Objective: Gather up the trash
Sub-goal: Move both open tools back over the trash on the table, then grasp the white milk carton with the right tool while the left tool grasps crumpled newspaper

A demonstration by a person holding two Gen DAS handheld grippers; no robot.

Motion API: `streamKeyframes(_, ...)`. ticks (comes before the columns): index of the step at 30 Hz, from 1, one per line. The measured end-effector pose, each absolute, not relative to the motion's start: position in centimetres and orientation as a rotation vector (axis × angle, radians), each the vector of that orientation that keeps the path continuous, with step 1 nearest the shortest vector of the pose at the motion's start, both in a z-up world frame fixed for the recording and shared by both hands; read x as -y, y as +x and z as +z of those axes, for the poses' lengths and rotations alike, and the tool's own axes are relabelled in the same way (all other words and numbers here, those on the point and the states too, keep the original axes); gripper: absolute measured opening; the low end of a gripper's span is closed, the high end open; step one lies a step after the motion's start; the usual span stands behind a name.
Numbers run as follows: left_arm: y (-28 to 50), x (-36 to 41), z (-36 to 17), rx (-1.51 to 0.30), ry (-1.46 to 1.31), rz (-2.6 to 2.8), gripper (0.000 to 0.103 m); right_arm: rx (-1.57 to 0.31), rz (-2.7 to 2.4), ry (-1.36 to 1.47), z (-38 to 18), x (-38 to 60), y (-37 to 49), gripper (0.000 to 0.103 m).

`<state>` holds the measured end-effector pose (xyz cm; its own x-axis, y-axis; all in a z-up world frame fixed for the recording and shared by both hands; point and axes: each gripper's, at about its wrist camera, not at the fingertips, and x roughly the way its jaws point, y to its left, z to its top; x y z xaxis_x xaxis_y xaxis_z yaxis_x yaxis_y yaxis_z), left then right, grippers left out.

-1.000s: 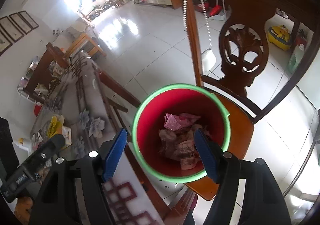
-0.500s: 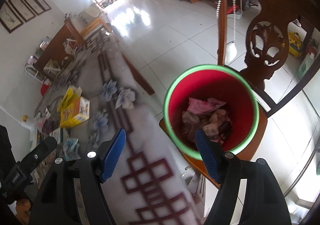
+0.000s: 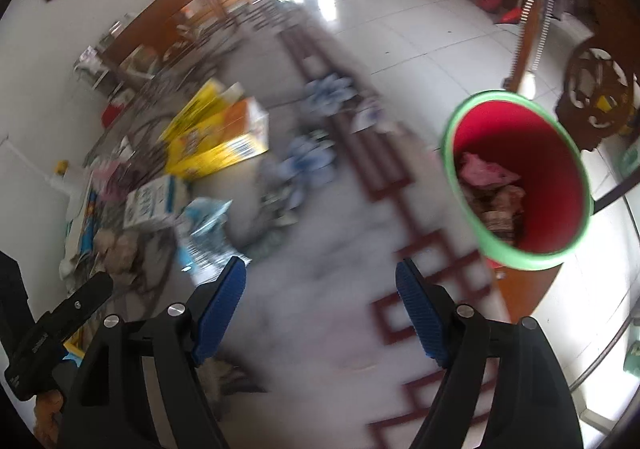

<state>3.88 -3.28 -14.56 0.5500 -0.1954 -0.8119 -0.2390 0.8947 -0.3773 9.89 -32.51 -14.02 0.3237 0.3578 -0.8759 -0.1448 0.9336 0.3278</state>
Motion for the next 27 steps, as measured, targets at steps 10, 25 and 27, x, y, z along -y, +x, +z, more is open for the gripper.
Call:
streamKeyframes(10,1.8,-7.1,-15.9,-0.997,-0.456,0.246,0.089,-1.195,0.363,0.178,-13.5,27.1,7.5,0.076)
streamKeyframes(25,5.3,-9.7,-19.3,-1.088,-0.474,0.142,0.088,-1.177,0.287,0.209,-13.1,26.2,5.5,0.076)
streamKeyframes(27,5.7,-9.7,-19.9,-1.112,-0.489,0.120,0.072,-1.176,0.275,0.216,-13.1,26.4,5.4,0.076)
